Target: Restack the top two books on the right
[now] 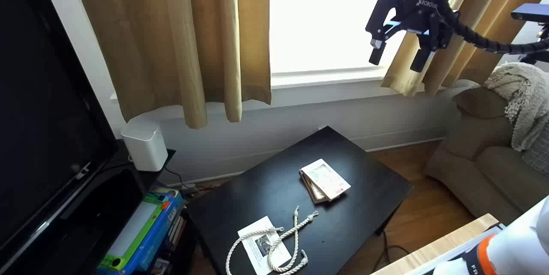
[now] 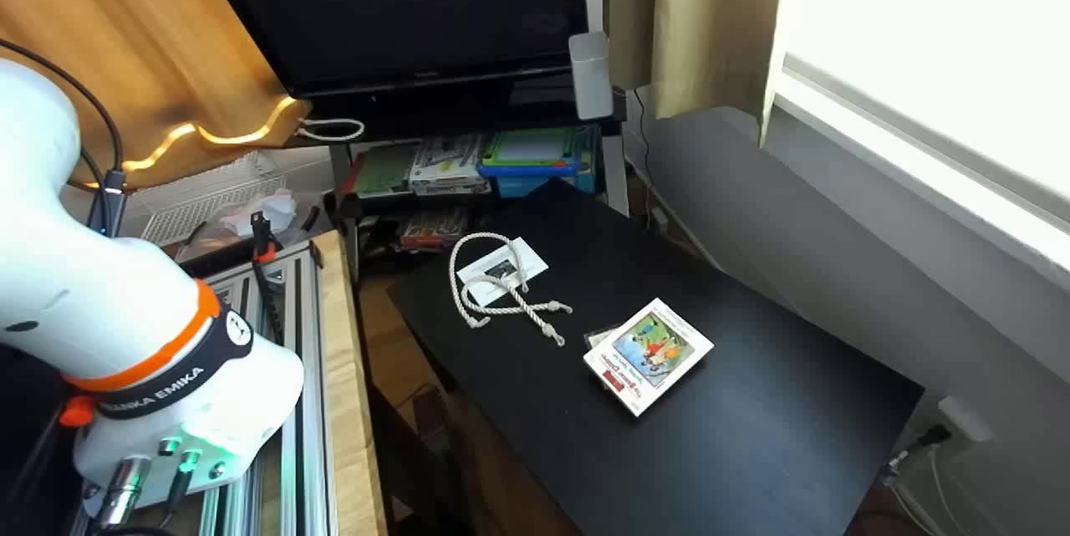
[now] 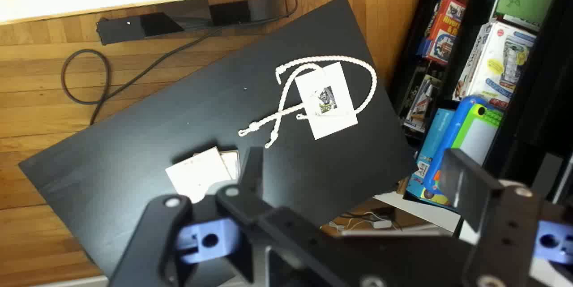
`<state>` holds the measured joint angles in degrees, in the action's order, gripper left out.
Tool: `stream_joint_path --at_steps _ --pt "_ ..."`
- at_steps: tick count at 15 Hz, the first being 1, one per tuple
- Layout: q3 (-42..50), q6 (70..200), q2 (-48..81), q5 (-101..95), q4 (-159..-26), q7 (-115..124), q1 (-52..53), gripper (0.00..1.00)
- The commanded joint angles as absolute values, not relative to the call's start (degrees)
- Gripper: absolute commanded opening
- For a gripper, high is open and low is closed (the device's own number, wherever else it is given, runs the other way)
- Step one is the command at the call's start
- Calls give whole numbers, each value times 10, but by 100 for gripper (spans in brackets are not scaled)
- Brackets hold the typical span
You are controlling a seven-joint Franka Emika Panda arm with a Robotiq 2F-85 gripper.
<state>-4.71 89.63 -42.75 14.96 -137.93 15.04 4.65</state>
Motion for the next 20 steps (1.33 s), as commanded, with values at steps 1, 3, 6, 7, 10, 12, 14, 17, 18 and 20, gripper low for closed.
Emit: stream_joint_path --at_steps 1,3,6,7,10,12,14,17,18,20 --pt "-56 893 -428 155 -1378 143 33 100" --pt "-56 893 -428 155 -1378 143 33 100" --pt "-56 893 -428 155 -1378 143 33 100" --pt "-41 896 -418 159 -1388 147 20 100" --pt "-15 920 -407 160 -1418 138 -11 100" --pt "7 953 -389 160 -1439 112 -28 100" --pt "25 1015 -367 152 -1465 67 -38 100" --pt "49 1120 -312 132 -1493 -53 -26 100" --pt "57 1153 -287 133 -1499 -92 -21 100" --pt "81 1196 -242 162 -1505 -168 -8 100"
